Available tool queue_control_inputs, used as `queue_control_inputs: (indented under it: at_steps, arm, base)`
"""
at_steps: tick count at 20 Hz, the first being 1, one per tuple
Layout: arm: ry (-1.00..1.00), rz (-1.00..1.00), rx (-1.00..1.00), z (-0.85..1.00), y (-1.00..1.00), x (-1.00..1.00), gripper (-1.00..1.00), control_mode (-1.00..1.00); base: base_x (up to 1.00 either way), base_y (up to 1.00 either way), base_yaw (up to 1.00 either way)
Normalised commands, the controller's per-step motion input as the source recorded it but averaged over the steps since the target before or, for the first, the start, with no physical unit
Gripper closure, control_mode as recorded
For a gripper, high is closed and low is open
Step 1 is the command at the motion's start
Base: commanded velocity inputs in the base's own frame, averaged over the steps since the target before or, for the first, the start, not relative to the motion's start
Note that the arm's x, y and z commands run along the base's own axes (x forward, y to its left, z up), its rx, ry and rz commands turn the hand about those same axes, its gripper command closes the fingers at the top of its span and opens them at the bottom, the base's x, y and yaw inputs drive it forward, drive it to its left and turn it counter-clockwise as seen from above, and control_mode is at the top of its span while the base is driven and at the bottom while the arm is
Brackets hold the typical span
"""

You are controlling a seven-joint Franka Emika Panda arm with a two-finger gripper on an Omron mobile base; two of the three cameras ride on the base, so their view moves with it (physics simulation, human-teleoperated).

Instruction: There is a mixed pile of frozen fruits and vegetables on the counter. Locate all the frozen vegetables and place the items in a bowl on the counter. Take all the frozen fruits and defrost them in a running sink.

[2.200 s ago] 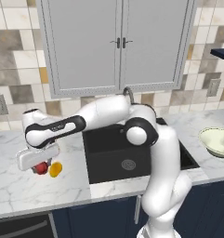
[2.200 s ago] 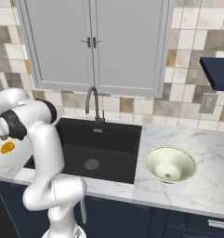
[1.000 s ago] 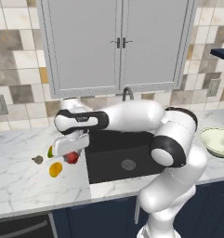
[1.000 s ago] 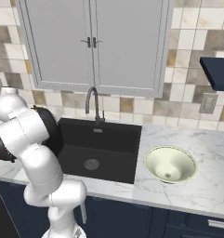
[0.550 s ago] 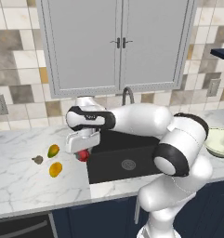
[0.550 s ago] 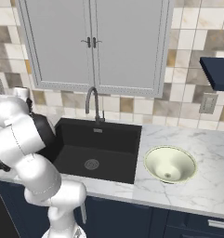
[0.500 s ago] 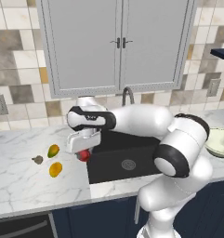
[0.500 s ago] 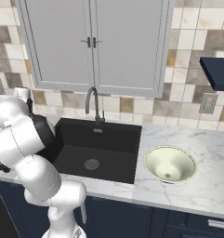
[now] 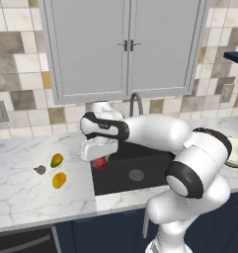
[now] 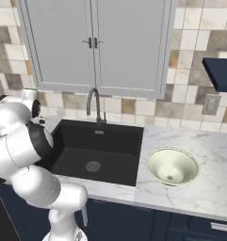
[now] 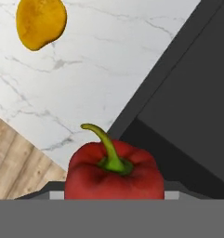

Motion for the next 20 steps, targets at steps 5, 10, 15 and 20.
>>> queue_control_inputs:
  at_steps: [5,10,15,20]
  arm:
    - [-0.01,-0.05,0.00,0.03,-0.44,0.02,1.00,-1.00]
    - [0.00,-0.03,0.00,0.06,-0.45,0.00,1.00,-1.00]
    - [-0.01,-0.03,0.00,0.04,-0.47,0.00,1.00,-1.00]
    - [-0.02,-0.04,0.00,0.01,-0.46,-0.02,1.00,-1.00]
  base:
    - [0.00,0.00,0.00]
    - [0.00,0.00,0.00]
    - [0.00,0.00,0.00]
    - [0.00,0.00,0.00]
